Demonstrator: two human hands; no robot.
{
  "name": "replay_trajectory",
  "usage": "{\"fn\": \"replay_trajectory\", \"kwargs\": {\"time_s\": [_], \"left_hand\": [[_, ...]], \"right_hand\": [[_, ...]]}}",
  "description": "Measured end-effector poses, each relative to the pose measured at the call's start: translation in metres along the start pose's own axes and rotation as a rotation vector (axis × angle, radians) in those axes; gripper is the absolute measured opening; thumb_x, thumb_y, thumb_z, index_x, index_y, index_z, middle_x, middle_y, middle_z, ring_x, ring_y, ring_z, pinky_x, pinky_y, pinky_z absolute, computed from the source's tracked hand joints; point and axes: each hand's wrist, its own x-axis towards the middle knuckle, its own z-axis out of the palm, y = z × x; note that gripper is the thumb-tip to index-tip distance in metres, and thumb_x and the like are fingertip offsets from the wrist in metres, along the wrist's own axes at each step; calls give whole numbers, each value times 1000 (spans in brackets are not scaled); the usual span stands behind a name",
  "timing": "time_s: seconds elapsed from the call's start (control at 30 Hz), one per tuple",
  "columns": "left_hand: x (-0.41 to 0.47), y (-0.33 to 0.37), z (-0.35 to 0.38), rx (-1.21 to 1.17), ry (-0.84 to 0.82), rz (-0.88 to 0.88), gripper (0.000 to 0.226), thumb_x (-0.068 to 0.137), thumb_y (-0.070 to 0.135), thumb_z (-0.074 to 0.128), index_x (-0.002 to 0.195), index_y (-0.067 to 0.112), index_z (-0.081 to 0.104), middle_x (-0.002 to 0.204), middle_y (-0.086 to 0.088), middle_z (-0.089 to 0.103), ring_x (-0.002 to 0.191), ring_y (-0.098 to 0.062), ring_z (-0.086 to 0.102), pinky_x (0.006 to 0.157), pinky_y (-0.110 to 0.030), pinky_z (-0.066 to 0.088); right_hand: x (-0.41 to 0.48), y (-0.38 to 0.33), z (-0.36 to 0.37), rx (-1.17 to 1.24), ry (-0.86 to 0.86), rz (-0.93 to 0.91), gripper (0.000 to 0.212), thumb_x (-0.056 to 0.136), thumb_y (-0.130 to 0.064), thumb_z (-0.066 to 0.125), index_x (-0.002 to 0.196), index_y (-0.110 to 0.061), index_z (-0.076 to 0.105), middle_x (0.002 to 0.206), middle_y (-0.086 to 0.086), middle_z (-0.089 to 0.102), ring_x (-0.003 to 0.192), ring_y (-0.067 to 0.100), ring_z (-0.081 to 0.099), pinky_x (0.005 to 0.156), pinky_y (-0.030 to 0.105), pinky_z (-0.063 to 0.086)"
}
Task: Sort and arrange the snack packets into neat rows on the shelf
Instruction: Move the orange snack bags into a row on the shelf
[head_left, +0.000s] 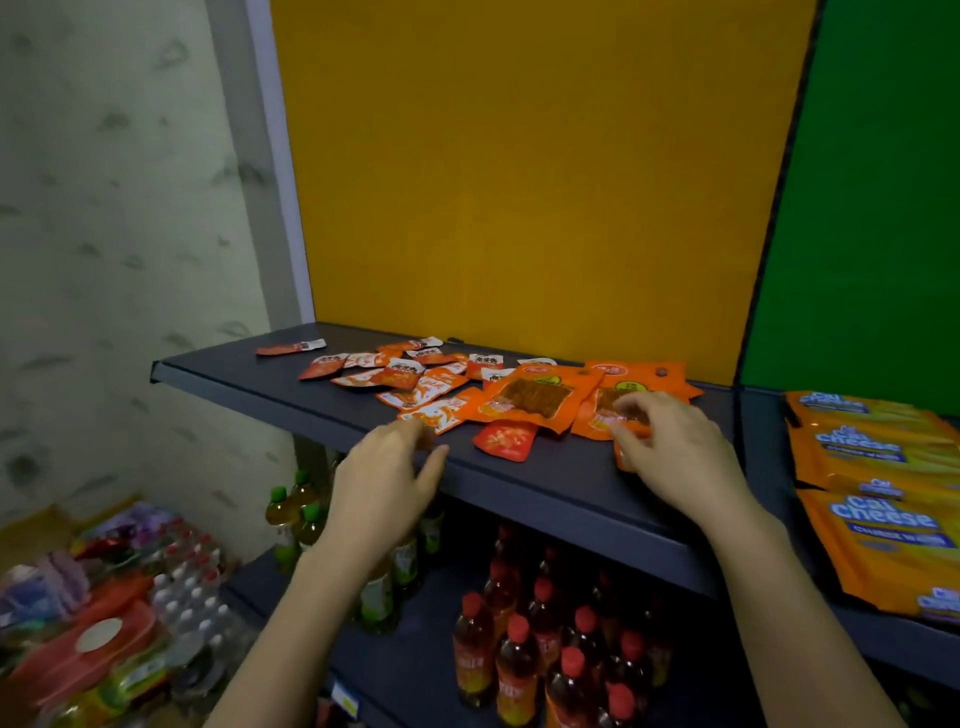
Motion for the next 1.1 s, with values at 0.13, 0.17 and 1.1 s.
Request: {"fn": "replay_trajectory", "kwargs": {"time_s": [0.13, 0.17, 1.1], "left_hand": [[54, -1, 24, -94, -109, 25, 28, 88, 44, 52, 102, 20, 60, 105, 4, 65, 96, -17, 59, 76, -33, 47], [67, 1, 30, -94, -133, 39, 32, 88, 44, 52, 105, 18, 60, 107, 2, 65, 98, -18, 58, 77, -33, 46], [178, 14, 89, -354, -756, -91, 87, 61, 37, 83, 127, 5, 37, 131, -12, 51, 122, -29, 48, 95, -38, 41]], "right_hand": [[27, 5, 9, -40, 31, 89, 38, 92, -33, 51, 128, -19, 51, 131, 2, 53, 123, 23, 45, 93, 37, 42], [33, 7, 9, -57, 29, 125, 40, 92, -32, 51, 129, -17, 49, 132, 3, 52, 124, 24, 45, 94, 37, 41], [84, 22, 25, -130, -116, 635, 71, 65, -58, 74, 114, -12, 49, 118, 9, 57, 109, 27, 55, 80, 35, 45]]}}
